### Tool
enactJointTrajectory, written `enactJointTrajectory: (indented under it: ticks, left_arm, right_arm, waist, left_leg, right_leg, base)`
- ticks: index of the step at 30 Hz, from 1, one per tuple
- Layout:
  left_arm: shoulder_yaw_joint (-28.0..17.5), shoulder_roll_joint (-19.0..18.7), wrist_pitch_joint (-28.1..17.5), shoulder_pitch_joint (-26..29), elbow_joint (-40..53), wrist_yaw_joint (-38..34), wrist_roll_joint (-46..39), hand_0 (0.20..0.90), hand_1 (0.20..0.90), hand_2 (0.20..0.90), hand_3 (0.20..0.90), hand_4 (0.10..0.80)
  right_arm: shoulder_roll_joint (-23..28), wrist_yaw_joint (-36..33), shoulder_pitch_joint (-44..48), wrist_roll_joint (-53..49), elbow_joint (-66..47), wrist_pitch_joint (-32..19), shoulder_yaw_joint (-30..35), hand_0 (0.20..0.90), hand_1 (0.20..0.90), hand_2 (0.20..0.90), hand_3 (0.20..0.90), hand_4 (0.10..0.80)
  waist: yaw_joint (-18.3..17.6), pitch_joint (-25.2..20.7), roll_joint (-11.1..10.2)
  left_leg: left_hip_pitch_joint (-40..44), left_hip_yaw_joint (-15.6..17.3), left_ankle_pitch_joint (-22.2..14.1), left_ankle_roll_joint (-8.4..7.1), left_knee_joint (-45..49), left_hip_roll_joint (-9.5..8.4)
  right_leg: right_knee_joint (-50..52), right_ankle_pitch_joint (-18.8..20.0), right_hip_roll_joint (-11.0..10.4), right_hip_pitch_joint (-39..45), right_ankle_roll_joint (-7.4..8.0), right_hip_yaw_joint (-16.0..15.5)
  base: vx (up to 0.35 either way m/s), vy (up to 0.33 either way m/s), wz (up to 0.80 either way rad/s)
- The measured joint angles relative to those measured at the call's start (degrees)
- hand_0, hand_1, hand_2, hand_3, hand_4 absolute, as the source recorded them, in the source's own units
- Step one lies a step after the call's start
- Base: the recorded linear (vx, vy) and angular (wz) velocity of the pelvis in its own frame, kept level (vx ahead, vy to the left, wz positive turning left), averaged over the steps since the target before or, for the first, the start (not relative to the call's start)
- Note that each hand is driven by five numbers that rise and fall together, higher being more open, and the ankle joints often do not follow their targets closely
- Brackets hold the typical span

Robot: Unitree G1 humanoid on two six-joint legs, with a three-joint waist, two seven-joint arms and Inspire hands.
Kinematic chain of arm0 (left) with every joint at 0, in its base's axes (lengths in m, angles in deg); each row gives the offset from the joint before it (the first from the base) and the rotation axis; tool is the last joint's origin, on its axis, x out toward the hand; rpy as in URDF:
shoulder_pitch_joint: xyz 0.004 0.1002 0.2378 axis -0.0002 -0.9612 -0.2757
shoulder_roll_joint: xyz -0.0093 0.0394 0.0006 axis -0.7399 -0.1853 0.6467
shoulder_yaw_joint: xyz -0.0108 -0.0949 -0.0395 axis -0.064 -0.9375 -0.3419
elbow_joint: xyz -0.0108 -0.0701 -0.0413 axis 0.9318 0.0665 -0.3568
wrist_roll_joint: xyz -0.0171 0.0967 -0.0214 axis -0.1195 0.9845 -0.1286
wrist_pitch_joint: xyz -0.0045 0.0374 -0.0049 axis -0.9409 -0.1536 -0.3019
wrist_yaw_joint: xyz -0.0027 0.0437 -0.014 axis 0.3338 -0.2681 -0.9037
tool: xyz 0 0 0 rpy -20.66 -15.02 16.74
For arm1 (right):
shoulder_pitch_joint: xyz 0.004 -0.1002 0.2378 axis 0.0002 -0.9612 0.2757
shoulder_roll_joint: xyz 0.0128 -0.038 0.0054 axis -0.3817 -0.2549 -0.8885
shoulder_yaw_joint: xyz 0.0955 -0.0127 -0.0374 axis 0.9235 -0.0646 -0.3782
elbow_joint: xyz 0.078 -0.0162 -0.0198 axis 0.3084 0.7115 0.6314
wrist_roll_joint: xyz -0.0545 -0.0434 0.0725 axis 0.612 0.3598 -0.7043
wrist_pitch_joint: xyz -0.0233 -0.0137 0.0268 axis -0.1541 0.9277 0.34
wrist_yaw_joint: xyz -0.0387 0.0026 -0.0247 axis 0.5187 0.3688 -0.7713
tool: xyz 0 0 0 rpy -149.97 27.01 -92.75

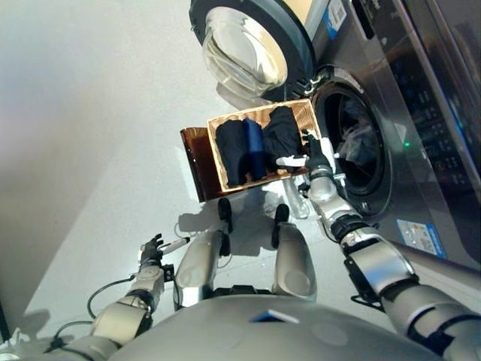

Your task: Pick up the clothes and place them into the washing machine

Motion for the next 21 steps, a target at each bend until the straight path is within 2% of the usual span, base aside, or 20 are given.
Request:
enactJointTrajectory:
  ticks: [6,9,15,21]
  left_arm:
    - [-0.15,-0.41,-0.03,0.54,0.01,-0.52,0.09,0.900,0.900,0.900,0.900,0.800]
    - [-0.15,-0.78,-0.04,1.25,0.00,-0.53,0.08,0.900,0.900,0.900,0.900,0.800]
    - [-0.17,-0.90,-0.01,2.32,0.01,-0.53,0.07,0.900,0.900,0.900,0.900,0.800]
    - [-0.21,-0.84,0.09,2.26,-0.02,-0.52,0.04,0.900,0.900,0.900,0.900,0.800]
  right_arm:
    - [-1.37,-0.10,0.71,0.02,4.01,0.11,-0.09,0.900,0.900,0.900,0.900,0.800]
    - [-1.69,-1.05,2.99,-0.10,5.67,0.08,-0.05,0.900,0.900,0.900,0.900,0.800]
    - [-1.62,-1.32,7.35,-1.25,5.96,0.03,-0.06,0.900,0.900,0.900,0.900,0.800]
    - [-1.60,-1.44,9.94,-1.29,6.24,0.06,-0.12,0.900,0.900,0.900,0.900,0.800]
  waist:
    - [0.15,0.56,-0.97]
    - [0.18,1.39,-1.63]
    - [1.33,4.67,-1.70]
    - [1.73,5.87,-1.76]
  left_leg:
    - [-1.42,-0.90,-0.01,-0.01,1.33,0.05]
    - [-3.33,-0.97,-0.14,0.07,3.08,0.00]
    - [-5.00,-0.99,-0.59,-0.02,6.17,0.66]
    - [-6.41,-1.07,-0.57,-0.04,6.66,0.98]
  right_leg:
    - [0.42,-0.06,-0.13,-0.36,-0.10,-0.81]
    - [1.97,-0.45,-0.38,-2.09,-0.67,-0.96]
    - [3.90,-0.71,-0.40,-3.30,-0.86,-0.76]
    - [4.77,-0.53,-0.28,-4.77,-1.22,-0.83]
  base:
    - [-0.027,0.007,0.09]
    - [-0.040,0.000,0.07]
    - [-0.008,-0.004,-0.01]
    - [-0.002,-0.007,0.02]
